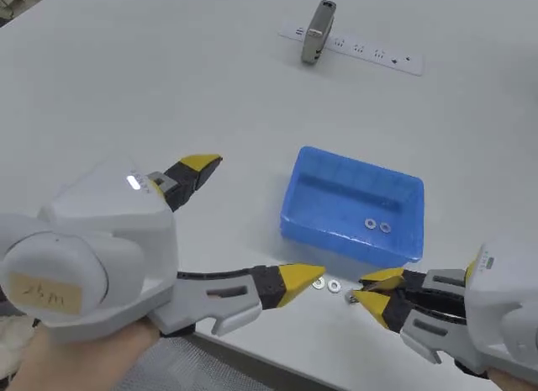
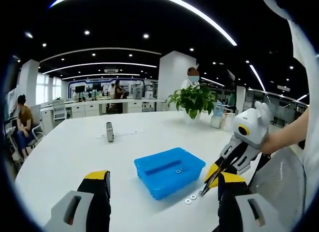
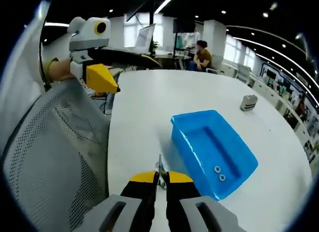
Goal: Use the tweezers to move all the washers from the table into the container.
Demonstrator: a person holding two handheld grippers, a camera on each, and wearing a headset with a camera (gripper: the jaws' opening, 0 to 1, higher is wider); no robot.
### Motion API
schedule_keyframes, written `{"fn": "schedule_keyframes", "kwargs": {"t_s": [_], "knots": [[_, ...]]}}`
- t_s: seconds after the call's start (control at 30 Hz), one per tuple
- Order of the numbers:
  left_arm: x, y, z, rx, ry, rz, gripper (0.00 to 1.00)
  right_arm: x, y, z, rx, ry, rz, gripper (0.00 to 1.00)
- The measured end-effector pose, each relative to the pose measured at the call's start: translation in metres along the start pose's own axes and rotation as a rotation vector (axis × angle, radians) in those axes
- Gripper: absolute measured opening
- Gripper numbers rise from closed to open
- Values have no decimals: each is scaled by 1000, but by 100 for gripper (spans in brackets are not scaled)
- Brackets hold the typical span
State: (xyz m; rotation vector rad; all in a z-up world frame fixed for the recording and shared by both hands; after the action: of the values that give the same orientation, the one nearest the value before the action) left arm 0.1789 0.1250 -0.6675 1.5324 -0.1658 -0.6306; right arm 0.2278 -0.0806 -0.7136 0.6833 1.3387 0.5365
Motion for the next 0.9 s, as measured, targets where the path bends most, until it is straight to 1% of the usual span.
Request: {"fn": "schedule_keyframes", "kwargs": {"t_s": [0.13,0.23,0.4,0.5,0.57,0.7,0.77,0.8,0.83,0.87,0.9], "knots": [[0,0,0,2,-4,-1,91,-6,11,-2,-67,13,-9,3],[0,0,0,2,-4,-2,91,-12,18,-1,-95,7,-7,3],[0,0,0,2,-4,-2,91,-24,32,6,-119,-13,24,3],[0,0,0,1,-4,0,91,-30,41,15,-121,-37,54,3],[0,0,0,1,-3,-1,91,-32,45,21,-107,-54,78,3],[0,0,0,-1,0,1,90,-30,49,34,-63,-67,126,3],[0,0,0,-1,1,2,90,-25,49,43,-24,-92,139,3],[0,0,0,-1,1,2,90,-22,49,48,8,-102,155,3],[0,0,0,0,2,1,90,-21,49,50,20,-103,164,3],[0,0,-1,1,4,0,90,-18,49,55,61,-101,187,3],[0,0,-1,-1,5,2,90,-16,49,58,91,-109,190,3]]}}
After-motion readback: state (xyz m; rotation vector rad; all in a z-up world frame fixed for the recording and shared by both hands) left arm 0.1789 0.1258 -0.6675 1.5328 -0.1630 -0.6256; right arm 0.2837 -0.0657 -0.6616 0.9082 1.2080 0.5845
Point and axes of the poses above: the centre of the closed fingertips' face, and the gripper's own axes: x roughly forward along the fingers, z roughly to its right, y roughly out of its top, the point moved 9 cm from there along -x, roughly backward along the fingers
